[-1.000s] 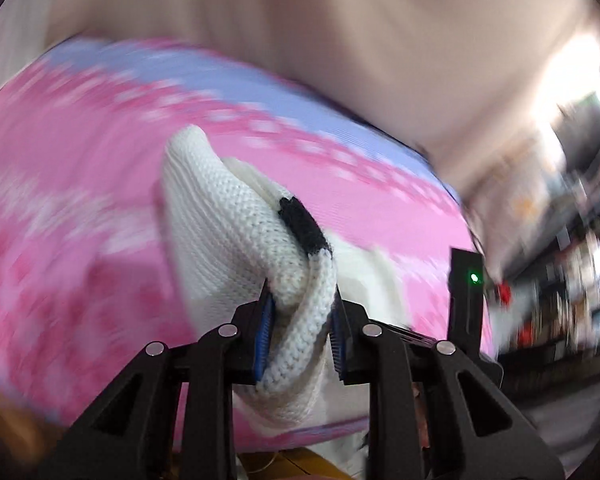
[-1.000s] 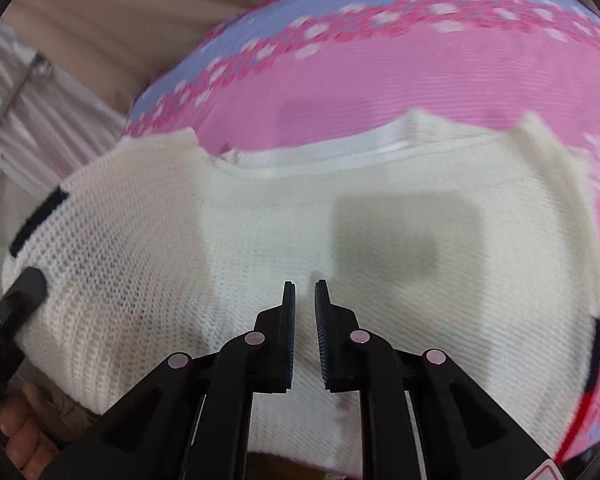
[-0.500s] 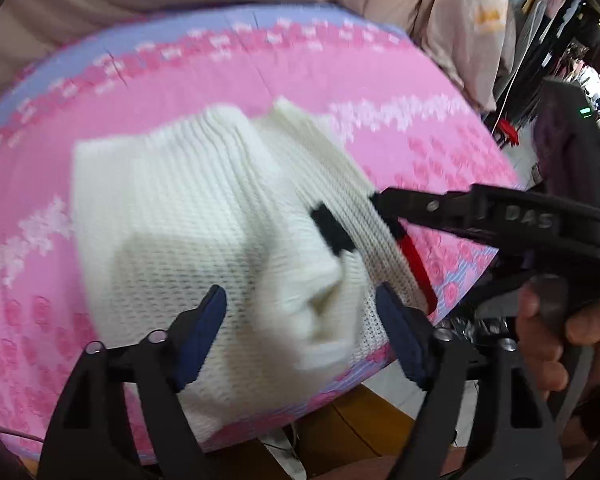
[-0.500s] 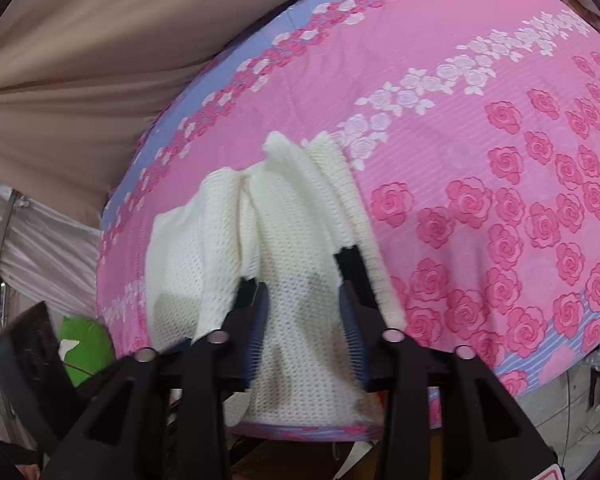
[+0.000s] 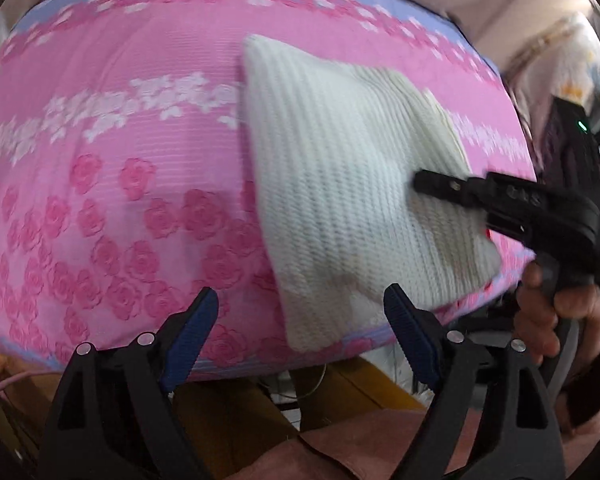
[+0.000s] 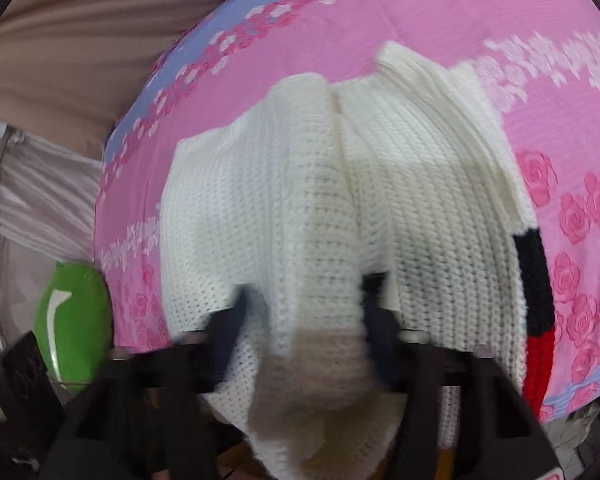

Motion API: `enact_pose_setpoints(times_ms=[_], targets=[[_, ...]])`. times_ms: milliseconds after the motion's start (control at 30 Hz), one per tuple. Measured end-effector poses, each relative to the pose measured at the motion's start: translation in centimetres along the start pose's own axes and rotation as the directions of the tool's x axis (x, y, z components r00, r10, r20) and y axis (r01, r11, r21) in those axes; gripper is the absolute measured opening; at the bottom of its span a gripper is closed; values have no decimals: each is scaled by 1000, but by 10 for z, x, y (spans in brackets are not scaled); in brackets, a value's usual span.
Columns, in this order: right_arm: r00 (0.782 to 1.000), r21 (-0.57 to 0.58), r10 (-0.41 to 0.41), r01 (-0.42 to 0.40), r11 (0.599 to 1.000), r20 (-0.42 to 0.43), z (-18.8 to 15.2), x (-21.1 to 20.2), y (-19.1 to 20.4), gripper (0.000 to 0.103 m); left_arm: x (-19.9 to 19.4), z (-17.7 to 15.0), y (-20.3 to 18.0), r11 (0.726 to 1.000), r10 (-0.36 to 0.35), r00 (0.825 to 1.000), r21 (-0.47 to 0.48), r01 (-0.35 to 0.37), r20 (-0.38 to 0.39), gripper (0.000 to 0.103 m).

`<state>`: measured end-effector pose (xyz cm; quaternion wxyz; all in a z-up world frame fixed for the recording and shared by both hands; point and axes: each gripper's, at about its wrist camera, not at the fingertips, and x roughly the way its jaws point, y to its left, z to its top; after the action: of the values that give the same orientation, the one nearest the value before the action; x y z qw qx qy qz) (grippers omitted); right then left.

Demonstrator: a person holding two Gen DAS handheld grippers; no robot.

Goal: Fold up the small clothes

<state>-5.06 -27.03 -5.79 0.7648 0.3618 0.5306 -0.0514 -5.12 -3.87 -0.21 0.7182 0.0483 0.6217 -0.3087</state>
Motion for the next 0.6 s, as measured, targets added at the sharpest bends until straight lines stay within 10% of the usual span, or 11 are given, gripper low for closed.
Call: enact_pose_setpoints(times_ms=[233,400,600], targets=[[938,-42,179,-175,984,297,0,-99,-2,17,-14,0,-1,998,-1,998,-55,4,67,82],[987,148,-50,27,989,154,-5,-51,-100,18,-4,1,-17,1000,6,999,-11,-5,32,82],[977,154,37,-70,986,211,-20,-54,-103,26,2,7,-28,1000,11,999,-24,-10,31,82]])
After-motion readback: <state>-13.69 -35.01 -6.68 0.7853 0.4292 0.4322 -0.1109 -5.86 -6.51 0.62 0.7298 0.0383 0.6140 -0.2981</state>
